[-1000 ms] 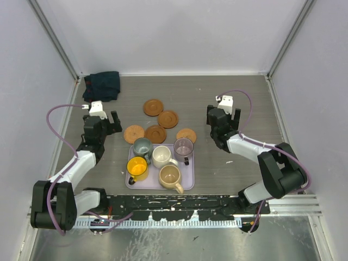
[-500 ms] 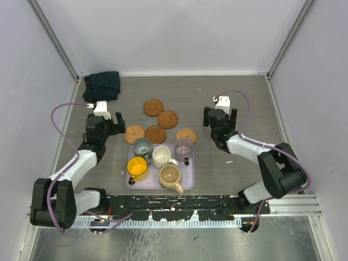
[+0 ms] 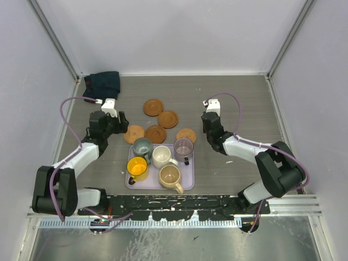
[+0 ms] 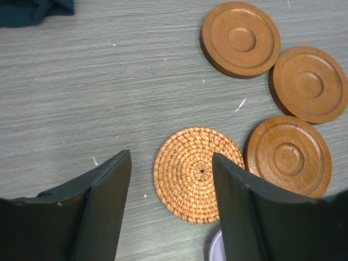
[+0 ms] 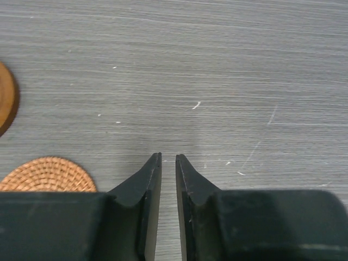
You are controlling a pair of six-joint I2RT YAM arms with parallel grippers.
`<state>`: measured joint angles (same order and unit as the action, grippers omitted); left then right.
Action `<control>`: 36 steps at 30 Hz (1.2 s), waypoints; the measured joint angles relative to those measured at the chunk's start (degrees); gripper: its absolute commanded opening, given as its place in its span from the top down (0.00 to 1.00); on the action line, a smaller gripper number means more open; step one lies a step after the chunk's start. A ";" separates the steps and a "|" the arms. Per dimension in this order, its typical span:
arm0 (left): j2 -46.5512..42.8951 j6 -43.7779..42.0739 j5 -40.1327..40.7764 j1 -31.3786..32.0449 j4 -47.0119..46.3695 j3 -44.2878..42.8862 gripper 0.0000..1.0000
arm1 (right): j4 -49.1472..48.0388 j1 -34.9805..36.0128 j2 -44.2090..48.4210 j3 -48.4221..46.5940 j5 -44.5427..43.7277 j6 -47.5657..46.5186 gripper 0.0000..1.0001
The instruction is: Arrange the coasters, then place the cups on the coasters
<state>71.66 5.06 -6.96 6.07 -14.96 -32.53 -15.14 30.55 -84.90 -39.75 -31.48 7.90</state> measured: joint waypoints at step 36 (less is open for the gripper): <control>22.45 -3.17 -11.76 0.44 35.47 -25.42 0.97 | 0.72 3.52 -11.69 -3.80 29.68 7.52 0.92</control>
<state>94.11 1.89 -18.72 6.50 20.51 -57.95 -14.41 34.06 -96.60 -43.55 -1.80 15.42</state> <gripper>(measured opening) 0.023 0.083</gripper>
